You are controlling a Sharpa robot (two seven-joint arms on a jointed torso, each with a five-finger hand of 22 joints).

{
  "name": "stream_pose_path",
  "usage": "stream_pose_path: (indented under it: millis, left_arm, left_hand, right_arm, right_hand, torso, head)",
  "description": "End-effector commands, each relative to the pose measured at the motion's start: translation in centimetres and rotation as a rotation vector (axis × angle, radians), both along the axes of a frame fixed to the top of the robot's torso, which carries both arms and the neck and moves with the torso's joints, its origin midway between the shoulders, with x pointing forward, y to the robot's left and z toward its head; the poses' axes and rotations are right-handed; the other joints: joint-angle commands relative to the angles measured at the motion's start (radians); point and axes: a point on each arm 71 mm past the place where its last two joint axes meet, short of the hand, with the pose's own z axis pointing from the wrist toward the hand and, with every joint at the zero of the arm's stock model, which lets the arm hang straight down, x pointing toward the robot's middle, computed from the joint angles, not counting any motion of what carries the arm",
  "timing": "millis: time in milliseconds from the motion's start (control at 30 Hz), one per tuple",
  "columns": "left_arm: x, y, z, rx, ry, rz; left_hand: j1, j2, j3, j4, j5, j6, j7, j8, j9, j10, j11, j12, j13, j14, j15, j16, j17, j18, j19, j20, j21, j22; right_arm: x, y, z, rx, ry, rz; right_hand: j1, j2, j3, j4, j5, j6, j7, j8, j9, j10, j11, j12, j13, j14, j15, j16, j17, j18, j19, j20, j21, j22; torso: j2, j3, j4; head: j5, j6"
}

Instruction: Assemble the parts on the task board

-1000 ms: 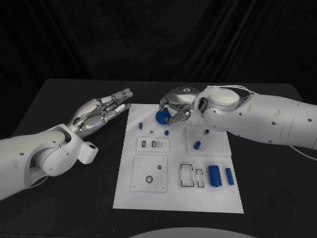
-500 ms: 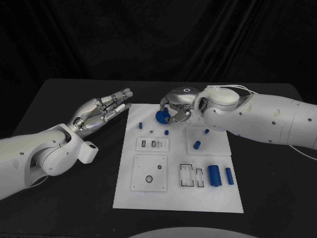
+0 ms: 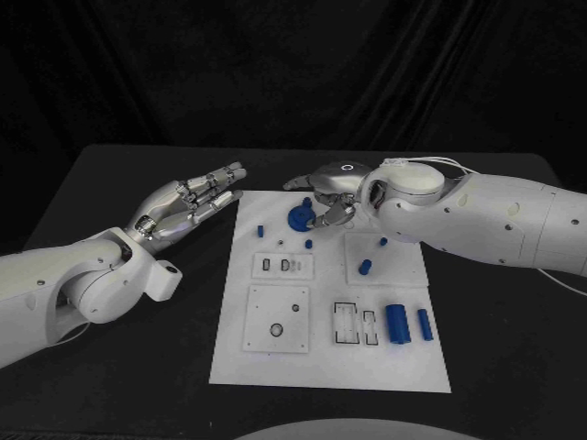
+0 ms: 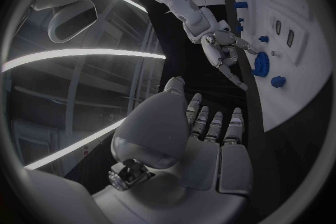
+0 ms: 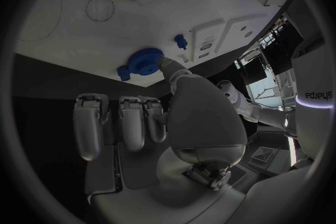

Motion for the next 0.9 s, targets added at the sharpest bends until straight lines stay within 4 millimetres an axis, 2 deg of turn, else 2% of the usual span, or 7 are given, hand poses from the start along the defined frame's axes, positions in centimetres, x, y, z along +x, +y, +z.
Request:
stream_pose_path:
  millis: [33, 267, 333, 467, 567, 700, 900]
  left_arm:
    - [0.0, -0.1, 0.2, -0.008, -0.008, -0.018]
    - [-0.1, 0.2, 0.2, -0.006, -0.007, -0.013]
    - [-0.1, 0.3, 0.2, -0.006, -0.008, -0.010]
    - [-0.2, 0.5, 0.2, -0.004, -0.007, -0.006]
    - [-0.2, 0.5, 0.2, -0.004, -0.007, -0.005]
    - [-0.2, 0.5, 0.2, -0.004, -0.007, -0.005]
    - [-0.2, 0.4, 0.2, -0.006, -0.006, -0.009]
  left_hand:
    - [0.007, 0.000, 0.007, 0.000, 0.004, -0.003, 0.004, 0.001, 0.001, -0.001, 0.007, 0.003, 0.001, 0.001, 0.009, 0.006, 0.001, 0.012, 0.001, 0.008, 0.004, 0.002]
    - [0.007, 0.000, 0.007, 0.000, 0.004, -0.003, 0.004, 0.001, 0.001, -0.001, 0.007, 0.003, 0.001, 0.001, 0.009, 0.006, 0.001, 0.012, 0.001, 0.008, 0.004, 0.002]
    - [0.007, 0.000, 0.008, 0.000, 0.005, -0.003, 0.004, 0.001, 0.001, -0.001, 0.007, 0.003, 0.001, 0.001, 0.010, 0.006, 0.001, 0.012, 0.001, 0.009, 0.005, 0.002]
    - [0.007, 0.000, 0.008, 0.000, 0.005, -0.003, 0.004, 0.001, 0.001, -0.001, 0.007, 0.003, 0.001, 0.001, 0.010, 0.006, 0.001, 0.012, 0.001, 0.009, 0.005, 0.002]
    - [0.007, 0.000, 0.008, 0.000, 0.005, -0.003, 0.004, 0.001, 0.001, -0.001, 0.007, 0.003, 0.001, 0.001, 0.010, 0.006, 0.001, 0.012, 0.001, 0.009, 0.005, 0.002]
    - [0.007, 0.000, 0.008, 0.000, 0.005, -0.003, 0.004, 0.001, 0.001, -0.001, 0.007, 0.003, 0.001, 0.001, 0.010, 0.006, 0.001, 0.012, 0.001, 0.009, 0.005, 0.002]
    - [0.008, 0.001, 0.008, 0.000, 0.006, -0.003, 0.004, 0.001, 0.001, -0.001, 0.007, 0.004, 0.001, 0.002, 0.010, 0.006, 0.002, 0.012, 0.002, 0.010, 0.005, 0.002]
  right_arm:
    - [-0.1, -0.2, 0.2, 0.030, -0.032, 0.009]
    - [-0.6, -1.3, 1.5, 0.126, -0.131, 0.039]
    - [-0.9, -1.9, 2.4, 0.159, -0.173, 0.046]
    - [-1.5, -4.4, 4.8, 0.194, -0.237, 0.023]
    - [-2.0, -6.3, 5.9, 0.199, -0.254, -0.017]
    - [-2.6, -9.5, 6.8, 0.193, -0.258, -0.093]
    - [-3.6, -13.3, 6.1, 0.175, -0.226, -0.185]
  right_hand:
    - [-0.002, 0.010, -0.010, 0.001, -0.009, -0.003, -0.002, -0.006, -0.004, 0.104, -0.008, 0.003, 0.263, 0.104, -0.010, 0.003, 0.263, 0.002, 0.067, -0.010, -0.005, 0.229]
    - [-0.007, 0.025, -0.031, 0.019, -0.031, 0.119, 0.009, 0.020, 0.014, 0.104, -0.002, 0.003, 0.263, 0.104, -0.007, 0.003, 0.263, 0.000, 0.070, -0.011, -0.003, 0.231]
    - [-0.013, 0.032, -0.040, 0.030, -0.040, 0.260, 0.016, 0.056, 0.042, 0.104, 0.004, 0.003, 0.263, 0.104, -0.002, 0.003, 0.263, -0.001, 0.073, -0.008, 0.000, 0.234]
    - [-0.018, 0.041, -0.051, 0.046, -0.030, 0.420, 0.023, 0.102, 0.069, 0.104, 0.011, 0.003, 0.263, 0.104, 0.004, 0.003, 0.263, -0.006, 0.086, -0.002, 0.017, 0.246]
    - [-0.026, 0.040, -0.059, 0.059, -0.011, 0.464, 0.026, 0.111, 0.080, 0.104, 0.014, 0.003, 0.263, 0.104, 0.007, 0.003, 0.263, -0.011, 0.096, 0.001, 0.031, 0.255]
    - [-0.037, 0.034, -0.069, 0.072, -0.015, 0.481, 0.024, 0.111, 0.087, 0.104, 0.012, 0.003, 0.263, 0.104, 0.006, 0.003, 0.263, -0.016, 0.106, 0.002, 0.045, 0.263]
    - [-0.036, 0.021, -0.078, 0.085, -0.038, 0.491, 0.016, 0.105, 0.093, 0.104, 0.007, 0.003, 0.263, 0.104, 0.002, 0.003, 0.263, -0.016, 0.106, -0.001, 0.045, 0.263]
  torso:
    - [0.000, 0.0001, 0.0003]
    - [0.000, 0.0000, 0.0001]
    - [0.000, 0.0000, 0.0001]
    - [0.001, 0.0003, 0.0001]
    - [0.000, 0.0002, -0.0021]
    - [0.000, 0.0000, -0.0025]
    - [-0.001, -0.0004, -0.0047]
  head:
    - [0.001, 0.000]
    - [0.001, 0.004]
    - [0.001, 0.004]
    - [0.002, 0.005]
    - [-0.001, 0.005]
    - [-0.004, 0.009]
    - [-0.004, 0.010]
